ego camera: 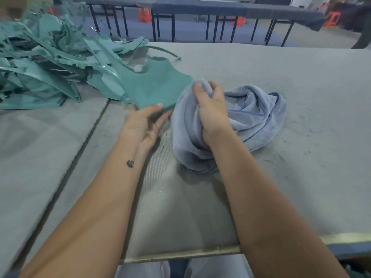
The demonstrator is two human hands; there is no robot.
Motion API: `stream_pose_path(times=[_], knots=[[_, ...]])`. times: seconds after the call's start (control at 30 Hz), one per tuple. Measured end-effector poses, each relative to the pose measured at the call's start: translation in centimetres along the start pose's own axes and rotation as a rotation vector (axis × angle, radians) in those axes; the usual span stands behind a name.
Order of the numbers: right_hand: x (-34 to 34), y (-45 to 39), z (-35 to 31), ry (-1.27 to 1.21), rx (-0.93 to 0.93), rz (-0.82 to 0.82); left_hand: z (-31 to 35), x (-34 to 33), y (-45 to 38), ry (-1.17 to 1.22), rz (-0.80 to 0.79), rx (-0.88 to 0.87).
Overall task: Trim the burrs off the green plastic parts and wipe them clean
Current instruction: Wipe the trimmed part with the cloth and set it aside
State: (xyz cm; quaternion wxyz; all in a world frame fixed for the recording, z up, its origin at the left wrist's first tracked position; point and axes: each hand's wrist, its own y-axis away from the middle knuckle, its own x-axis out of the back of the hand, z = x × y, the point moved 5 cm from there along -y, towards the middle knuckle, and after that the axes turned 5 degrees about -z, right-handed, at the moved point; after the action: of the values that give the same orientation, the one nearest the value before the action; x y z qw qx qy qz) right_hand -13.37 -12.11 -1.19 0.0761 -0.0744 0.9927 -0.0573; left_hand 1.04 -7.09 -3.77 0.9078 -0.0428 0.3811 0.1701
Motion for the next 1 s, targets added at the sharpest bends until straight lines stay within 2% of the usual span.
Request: stream_pose_path(times=[0.07, 0.13, 0.27, 0.43, 0.5, 0.57, 0.6, 0.7, 0.87, 0.93, 1.0], knots=[[-0.7, 0.3, 0.1, 0.146, 0.027, -0.024, -0.6, -0.5, 0.3, -0.127, -0.043, 0.027], [-0.4, 0.4, -0.3, 0.217, 0.082, 0.051, -0.6, -0.4, 0.1, -0.171, -0.05, 0.039], [0.4, 0.4, -0.8, 0.224, 0.047, 0.192, -0.7, 0.0, 0.0, -0.043, -0.03, 0.125], [3.1, 0.0, 0.5, -0.27, -0.219, 0.4, -0.5, 0.0, -0.4, 0.061, -0.025, 0.076], [2.8, 0.0, 0.9, -0.532, -0.249, 0.4, -0.2, 0.0, -0.5, 0.104, -0.007, 0.033], [1.6, 0.4, 0.7, -0.558, -0.205, 0.356, -0.6, -0.2, -0.4, 0.095, -0.018, 0.037], [1.0, 0.5, 0.6, -0.496, -0.191, 0.338, -0.9, -0.4, -0.3, 0.076, -0.038, 0.053], [0.1, 0.5, -0.2, 0.007, -0.022, 0.278, -1.4, -0.8, 0.1, 0.023, -0.057, 0.063], [-4.9, 2.8, -1.1, 0.702, 0.49, -0.048, -1.0, -0.3, 0.1, 0.046, 0.009, 0.055], [-6.6, 3.6, -1.0, 0.86, 0.641, -0.142, -1.2, -0.1, 0.1, 0.128, -0.029, 0.136], [-6.4, 3.3, -1.1, 0.923, 0.63, -0.108, -1.3, 0.1, -0.1, 0.133, -0.035, 0.152]])
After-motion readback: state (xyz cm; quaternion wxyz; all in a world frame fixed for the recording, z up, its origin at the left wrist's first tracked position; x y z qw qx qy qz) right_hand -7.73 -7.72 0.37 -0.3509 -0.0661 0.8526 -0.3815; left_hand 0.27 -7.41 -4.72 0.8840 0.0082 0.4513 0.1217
